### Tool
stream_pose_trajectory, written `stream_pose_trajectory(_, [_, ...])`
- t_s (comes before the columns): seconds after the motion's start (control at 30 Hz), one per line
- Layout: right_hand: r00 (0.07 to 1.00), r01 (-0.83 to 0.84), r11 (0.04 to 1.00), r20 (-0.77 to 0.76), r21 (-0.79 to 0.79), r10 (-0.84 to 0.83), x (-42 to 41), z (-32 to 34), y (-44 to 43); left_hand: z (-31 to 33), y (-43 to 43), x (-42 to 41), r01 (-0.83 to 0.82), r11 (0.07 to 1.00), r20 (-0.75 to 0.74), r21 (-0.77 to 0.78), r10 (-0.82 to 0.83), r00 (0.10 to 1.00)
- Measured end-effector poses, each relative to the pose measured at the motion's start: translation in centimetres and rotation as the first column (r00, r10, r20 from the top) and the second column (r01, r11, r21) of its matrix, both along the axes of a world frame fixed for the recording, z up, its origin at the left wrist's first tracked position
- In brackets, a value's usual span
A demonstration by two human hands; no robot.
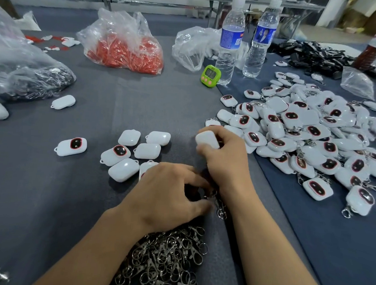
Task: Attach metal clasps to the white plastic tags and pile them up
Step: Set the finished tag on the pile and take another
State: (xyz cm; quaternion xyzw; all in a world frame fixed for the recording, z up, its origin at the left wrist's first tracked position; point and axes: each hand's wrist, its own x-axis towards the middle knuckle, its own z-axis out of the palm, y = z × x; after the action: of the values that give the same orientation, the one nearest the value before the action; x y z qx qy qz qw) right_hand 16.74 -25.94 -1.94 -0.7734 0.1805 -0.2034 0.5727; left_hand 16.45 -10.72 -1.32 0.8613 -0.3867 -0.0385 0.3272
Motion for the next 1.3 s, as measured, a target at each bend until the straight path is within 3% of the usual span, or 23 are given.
stream_pose_trajectory(0.07, [0.997, 0.065, 0.986, 0.041, 0.155, -0.072, 0.1, 0.1, -0.1, 0.0, -0.1, 0.1, 0.014, 1.0, -0.019, 0.019, -0.014, 1.0])
stream_pose_trajectory(0.17, [0.992, 0.025, 0.886, 0.101, 0.463, -0.081, 0.0, 0.5, 0.0, -0.5, -0.2, 0.4, 0.016, 1.0, -0.059, -0.01, -0.017, 0.998])
stream_pose_trajectory(0.23, [0.992, -0.005, 0.841, 0.11, 0.541, -0.064, -0.1, 0.6, 0.2, -0.8, -0.2, 0.7, -0.015, 0.999, -0.064, -0.047, 0.012, 0.998])
stream_pose_trajectory(0.43, [0.994, -0.109, 0.903, 0.044, 0.415, 0.099, -0.5, 0.9, 0.4, -1.0, 0.0, 1.0, -0.299, 0.905, -0.082, -0.303, 0.288, 0.954])
stream_pose_trajectory(0.63, [0.951, -0.301, 0.919, 0.002, 0.254, 0.311, -0.7, 1.0, 0.6, -1.0, 0.0, 1.8, -0.447, 0.76, -0.244, -0.472, 0.374, 0.895])
stream_pose_trajectory(0.83, [0.951, -0.296, 0.917, -0.011, 0.269, 0.31, -0.8, 1.0, 0.8, -1.0, 0.3, 2.0, -0.494, 0.722, -0.217, -0.485, 0.447, 0.868])
stream_pose_trajectory(1.13, [0.969, -0.231, 0.87, 0.025, 0.435, 0.245, -0.8, 1.2, 0.5, -0.3, 0.2, 1.6, -0.538, 0.683, -0.195, -0.494, 0.516, 0.834])
stream_pose_trajectory(1.3, [0.972, -0.221, 0.881, 0.023, 0.419, 0.233, -0.7, 1.1, 0.6, 0.1, 0.2, 1.4, -0.534, 0.683, -0.137, -0.499, 0.546, 0.827])
